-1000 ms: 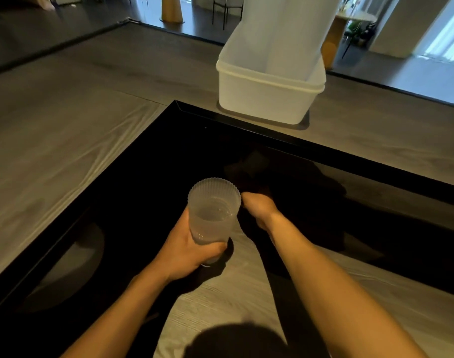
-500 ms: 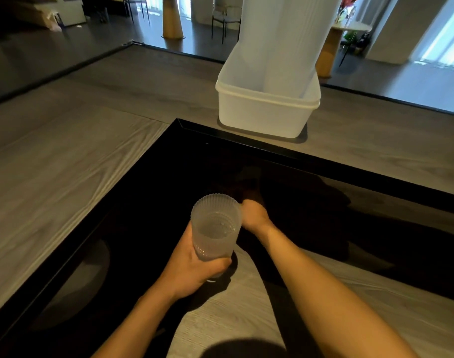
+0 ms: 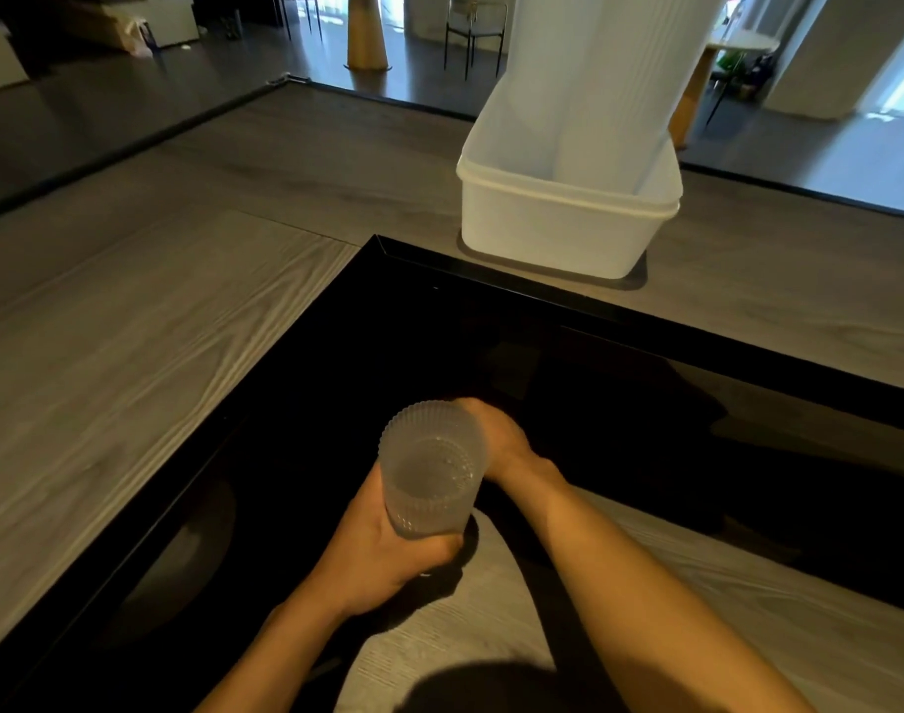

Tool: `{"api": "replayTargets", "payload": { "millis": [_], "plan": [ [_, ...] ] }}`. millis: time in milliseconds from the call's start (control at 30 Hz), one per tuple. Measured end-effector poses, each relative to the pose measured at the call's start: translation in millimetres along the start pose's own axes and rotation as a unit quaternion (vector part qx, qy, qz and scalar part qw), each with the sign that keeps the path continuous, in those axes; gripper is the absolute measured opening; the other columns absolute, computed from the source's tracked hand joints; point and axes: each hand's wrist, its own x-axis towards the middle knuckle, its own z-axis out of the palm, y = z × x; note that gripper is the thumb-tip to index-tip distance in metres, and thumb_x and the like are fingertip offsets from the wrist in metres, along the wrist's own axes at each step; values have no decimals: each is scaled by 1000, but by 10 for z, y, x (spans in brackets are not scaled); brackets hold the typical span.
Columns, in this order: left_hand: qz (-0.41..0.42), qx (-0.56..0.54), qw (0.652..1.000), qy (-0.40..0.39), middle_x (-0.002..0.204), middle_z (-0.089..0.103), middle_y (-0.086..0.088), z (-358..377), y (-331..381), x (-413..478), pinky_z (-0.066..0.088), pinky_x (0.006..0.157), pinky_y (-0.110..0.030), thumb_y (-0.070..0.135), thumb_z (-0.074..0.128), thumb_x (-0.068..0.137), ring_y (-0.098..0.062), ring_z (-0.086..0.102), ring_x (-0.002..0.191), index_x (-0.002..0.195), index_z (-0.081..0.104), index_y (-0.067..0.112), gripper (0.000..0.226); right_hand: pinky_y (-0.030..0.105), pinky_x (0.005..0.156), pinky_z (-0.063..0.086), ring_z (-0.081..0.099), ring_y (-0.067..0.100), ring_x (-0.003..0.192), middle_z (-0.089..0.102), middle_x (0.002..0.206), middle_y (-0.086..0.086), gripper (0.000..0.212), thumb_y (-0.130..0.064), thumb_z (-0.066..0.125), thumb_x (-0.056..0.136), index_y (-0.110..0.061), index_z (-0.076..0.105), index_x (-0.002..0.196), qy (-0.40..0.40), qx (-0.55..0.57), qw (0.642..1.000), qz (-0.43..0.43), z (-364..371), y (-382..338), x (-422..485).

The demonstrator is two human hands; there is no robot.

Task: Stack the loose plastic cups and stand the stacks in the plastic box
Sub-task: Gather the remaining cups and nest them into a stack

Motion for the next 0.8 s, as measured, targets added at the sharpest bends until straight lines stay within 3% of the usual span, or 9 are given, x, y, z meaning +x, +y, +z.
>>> {"api": "replayTargets", "payload": {
  "millis": [100, 200, 267, 367, 467, 600, 733, 800],
  "plan": [
    [-1, 0, 1000, -9, 121, 65, 5, 2, -24, -4, 56, 94, -27, 34, 86, 65, -13, 63, 118, 138, 51, 19, 82, 45, 78, 58, 67, 17, 80, 72, 91, 5, 17, -27, 58, 103, -17, 70, 97, 130, 113, 985, 21, -7, 169, -137],
    [-17, -13, 1000, -1, 123, 64, 4, 27, -26, -38, 57, 90, -25, 35, 86, 62, -11, 63, 118, 140, 50, 21, 87, 40, 74, 60, 72, 23, 85, 75, 91, 7, 20, -26, 60, 102, -12, 73, 103, 220, 329, 914, 94, -169, 244, -397],
    [-24, -21, 999, 6, 123, 64, 4, 43, -24, -62, 57, 87, -22, 34, 87, 61, -11, 63, 117, 140, 49, 23, 88, 38, 81, 61, 71, 22, 99, 74, 105, 8, 21, -28, 59, 103, -14, 72, 111, 221, 450, 861, 84, -335, 196, -680],
    [-29, -27, 999, 7, 121, 65, 5, 52, -20, -81, 55, 88, -20, 29, 88, 64, -9, 64, 115, 139, 50, 24, 84, 38, 85, 61, 68, 22, 110, 72, 120, 3, 30, -34, 52, 105, -18, 71, 123, 189, 524, 831, 6, -583, 1, -1129],
    [-23, -5, 1000, 8, 118, 66, 4, 58, 20, -73, 55, 87, -19, 30, 87, 64, -9, 65, 113, 137, 51, 19, 82, 38, 83, 60, 68, 23, 107, 72, 119, 3, 37, -35, 43, 108, -17, 72, 122, 175, 473, 861, -65, -696, -184, -1346],
    [-7, 17, 1000, -2, 113, 66, -2, 45, 88, -49, 59, 87, -33, 30, 86, 66, -15, 67, 107, 134, 52, 10, 78, 16, 91, 50, 63, 1, 107, 67, 117, -7, 30, -29, 43, 109, -26, 72, 115, 151, 254, 940, -170, -643, -459, -1381],
    [2, -1, 1000, -3, 129, 66, 1, 29, 110, -60, 55, 99, -32, 17, 90, 69, -14, 63, 123, 144, 47, 13, 87, 33, 85, 48, 56, 8, 93, 57, 99, -3, 38, -33, 41, 110, -13, 70, 96, 157, 46, 966, -201, -491, -583, -1262],
    [0, -10, 1000, 2, 126, 67, 4, 38, 117, -69, 55, 97, -28, 7, 90, 70, -12, 64, 121, 143, 48, 16, 85, 39, 87, 48, 54, 12, 98, 53, 105, -3, 35, -35, 38, 110, -16, 67, 101, 172, -15, 966, -194, -476, -599, -1204]
  ]
}}
